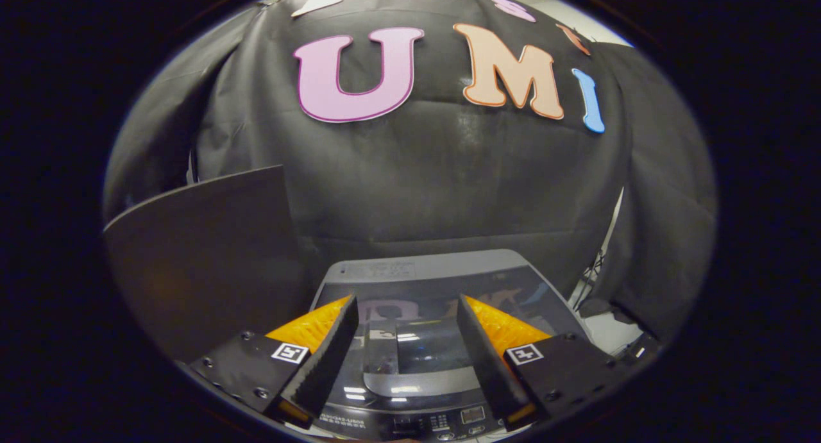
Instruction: Put the clothes into the washing machine and then close the washing machine lid.
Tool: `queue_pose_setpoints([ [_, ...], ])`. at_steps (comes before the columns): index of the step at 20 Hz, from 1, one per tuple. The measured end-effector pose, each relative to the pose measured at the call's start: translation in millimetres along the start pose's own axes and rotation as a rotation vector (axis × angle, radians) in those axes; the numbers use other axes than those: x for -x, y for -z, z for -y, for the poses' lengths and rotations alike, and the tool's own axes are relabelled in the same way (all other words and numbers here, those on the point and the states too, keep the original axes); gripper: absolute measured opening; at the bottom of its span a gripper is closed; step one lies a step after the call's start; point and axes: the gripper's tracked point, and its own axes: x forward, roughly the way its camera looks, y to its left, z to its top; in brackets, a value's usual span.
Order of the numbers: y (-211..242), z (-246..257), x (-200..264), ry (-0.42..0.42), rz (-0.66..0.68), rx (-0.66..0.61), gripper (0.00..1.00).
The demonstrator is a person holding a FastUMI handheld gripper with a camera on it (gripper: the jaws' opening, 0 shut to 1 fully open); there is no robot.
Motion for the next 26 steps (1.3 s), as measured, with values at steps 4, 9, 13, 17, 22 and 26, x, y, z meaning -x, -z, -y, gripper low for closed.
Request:
queue_pose_setpoints([
  [4,1.3,1.0,3.7,0.007,0.019,0.0,0.96],
  [9,7.2,-1.0,21.4,0.023,0.017,0.042,0.96],
  [13,19.5,-12.3,53.1,-0.002,0.033,0.061,0.97],
  [17,26.8,-13.5,70.9,0.001,0.037,0.059,0.97],
  [22,28.3,-18.9,91.5,-0.011,0.063,0.069,0.97],
  [26,32.5,-32.5,111.1,-0.107,0.084,0.082,0.97],
])
